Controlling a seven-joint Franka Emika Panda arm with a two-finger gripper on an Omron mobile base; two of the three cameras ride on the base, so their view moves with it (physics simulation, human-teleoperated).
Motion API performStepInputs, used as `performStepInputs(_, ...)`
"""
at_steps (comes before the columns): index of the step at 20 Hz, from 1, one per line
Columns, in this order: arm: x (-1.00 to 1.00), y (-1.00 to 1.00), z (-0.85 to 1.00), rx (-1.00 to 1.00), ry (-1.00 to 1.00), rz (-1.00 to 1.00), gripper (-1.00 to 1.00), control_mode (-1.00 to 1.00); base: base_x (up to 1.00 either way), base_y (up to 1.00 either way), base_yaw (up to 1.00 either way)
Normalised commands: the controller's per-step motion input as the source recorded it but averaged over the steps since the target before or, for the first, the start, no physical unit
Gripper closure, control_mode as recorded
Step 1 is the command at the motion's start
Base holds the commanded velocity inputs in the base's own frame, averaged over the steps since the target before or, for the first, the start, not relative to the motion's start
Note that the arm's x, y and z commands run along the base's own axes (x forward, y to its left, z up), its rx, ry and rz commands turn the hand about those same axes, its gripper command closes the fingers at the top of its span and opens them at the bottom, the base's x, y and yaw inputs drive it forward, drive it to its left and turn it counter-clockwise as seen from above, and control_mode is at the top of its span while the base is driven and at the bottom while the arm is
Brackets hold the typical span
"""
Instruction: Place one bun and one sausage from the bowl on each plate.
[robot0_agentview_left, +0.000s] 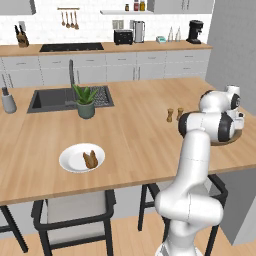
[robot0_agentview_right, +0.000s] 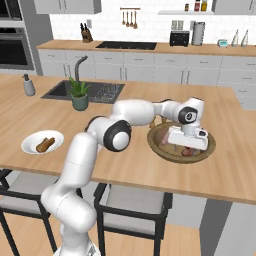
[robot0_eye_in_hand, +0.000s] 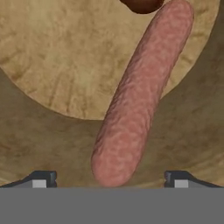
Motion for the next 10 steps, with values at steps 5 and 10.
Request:
performStepInputs(5, 0.17, 0.00, -0.03, 0.00, 0.00, 0.00, -1.00, -1.00, 0.00, 0.00, 0.00)
performStepInputs(10, 0.00, 0.00, -0.34, 0.00, 0.00, 0.00, -1.00, -1.00, 0.00, 0.00, 0.00)
